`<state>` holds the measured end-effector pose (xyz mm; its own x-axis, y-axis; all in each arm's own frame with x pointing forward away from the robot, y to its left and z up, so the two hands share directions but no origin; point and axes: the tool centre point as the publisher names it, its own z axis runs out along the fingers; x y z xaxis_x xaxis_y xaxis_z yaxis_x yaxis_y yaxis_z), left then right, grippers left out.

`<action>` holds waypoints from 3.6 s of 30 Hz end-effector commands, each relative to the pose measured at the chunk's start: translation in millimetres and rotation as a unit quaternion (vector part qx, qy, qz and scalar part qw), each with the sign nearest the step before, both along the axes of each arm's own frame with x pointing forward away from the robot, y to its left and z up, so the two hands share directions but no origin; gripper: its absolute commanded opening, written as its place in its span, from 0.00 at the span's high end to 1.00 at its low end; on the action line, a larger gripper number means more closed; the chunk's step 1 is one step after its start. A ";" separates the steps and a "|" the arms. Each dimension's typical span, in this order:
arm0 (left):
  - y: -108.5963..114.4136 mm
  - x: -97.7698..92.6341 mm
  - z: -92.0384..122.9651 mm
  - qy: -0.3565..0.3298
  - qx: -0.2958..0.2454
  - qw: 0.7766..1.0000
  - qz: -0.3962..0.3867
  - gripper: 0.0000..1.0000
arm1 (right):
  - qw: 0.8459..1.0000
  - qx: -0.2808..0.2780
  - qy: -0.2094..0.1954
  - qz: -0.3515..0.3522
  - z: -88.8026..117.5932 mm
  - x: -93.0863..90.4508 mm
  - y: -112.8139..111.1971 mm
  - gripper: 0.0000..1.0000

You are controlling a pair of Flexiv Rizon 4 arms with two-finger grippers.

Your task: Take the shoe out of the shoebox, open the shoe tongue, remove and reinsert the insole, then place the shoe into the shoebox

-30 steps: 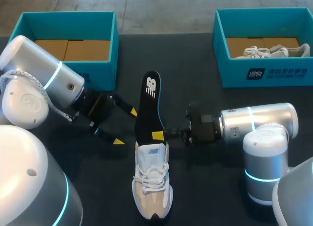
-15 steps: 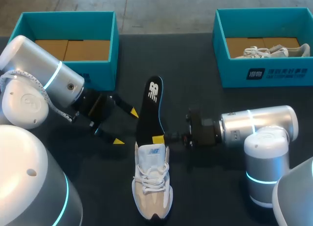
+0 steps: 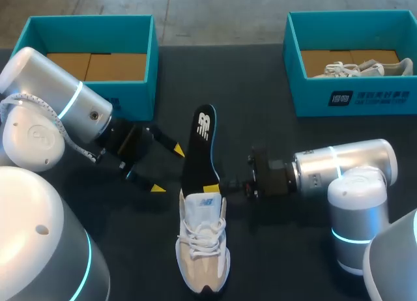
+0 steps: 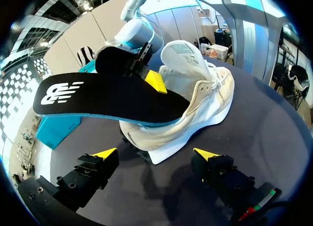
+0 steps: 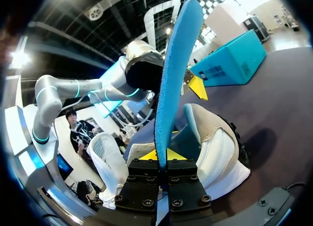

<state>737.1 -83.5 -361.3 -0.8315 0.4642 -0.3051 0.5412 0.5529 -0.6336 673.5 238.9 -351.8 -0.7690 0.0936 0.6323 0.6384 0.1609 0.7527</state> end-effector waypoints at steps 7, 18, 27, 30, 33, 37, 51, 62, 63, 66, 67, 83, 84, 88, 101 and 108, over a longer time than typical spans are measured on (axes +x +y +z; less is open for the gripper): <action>-0.4 -0.4 0.3 0.000 0.002 1.000 0.000 0.00 | 1.000 -0.001 0.007 0.011 -8.1 -6.6 2.3 1.00; -0.4 -0.4 0.3 0.000 0.002 1.000 0.000 0.00 | 1.000 0.009 0.003 0.013 -6.1 -2.8 5.3 1.00; -0.4 -0.4 0.3 0.000 0.002 1.000 0.000 0.00 | 1.000 0.013 0.001 0.013 -3.3 0.0 6.7 0.74; -0.4 -0.4 0.3 0.000 0.002 1.000 0.000 0.00 | 1.000 0.013 -0.001 0.012 -1.0 0.4 7.0 0.73; -0.4 -0.4 0.3 0.000 0.002 1.000 0.000 0.00 | 1.000 0.012 -0.008 0.013 3.4 1.0 7.5 0.73; -0.4 -0.4 0.3 0.000 0.002 1.000 0.000 0.00 | 1.000 0.010 -0.014 0.018 7.5 3.0 9.2 0.77; -0.4 -0.4 0.3 0.000 0.002 1.000 0.000 0.00 | 0.999 0.016 -0.027 0.031 12.9 9.4 12.1 0.69; -0.4 -0.4 0.3 0.000 0.002 1.000 0.000 0.00 | 0.999 0.006 -0.038 0.035 16.8 6.0 7.8 0.68; -0.4 -0.4 0.3 0.000 0.002 1.000 0.000 0.00 | 0.999 0.006 -0.039 0.036 17.4 5.7 7.9 0.68; -0.4 -0.4 0.3 0.000 0.002 1.000 0.000 0.00 | 0.998 0.006 -0.043 0.044 19.4 5.4 8.5 0.66; -0.4 -0.4 0.3 0.000 0.002 1.000 0.000 0.00 | 0.998 0.005 -0.045 0.047 20.1 5.4 8.6 0.66; -0.4 -0.4 0.3 0.000 0.002 1.000 0.000 0.00 | 0.994 0.000 -0.071 0.084 28.4 6.6 12.0 0.57; -0.4 -0.4 0.3 0.000 0.002 1.000 0.000 0.00 | 0.994 -0.001 -0.073 0.086 29.1 6.7 12.6 0.57; -0.4 -0.4 0.3 0.000 0.002 1.000 0.000 0.00 | 0.993 -0.002 -0.075 0.089 32.0 6.5 14.0 0.58; -0.4 -0.4 0.3 0.000 0.002 1.000 0.000 0.00 | 0.991 -0.010 -0.077 0.108 35.2 10.5 25.0 0.58; -0.4 -0.4 0.3 0.000 0.002 1.000 0.000 0.00 | 0.990 -0.006 -0.082 0.111 35.6 9.1 29.2 0.58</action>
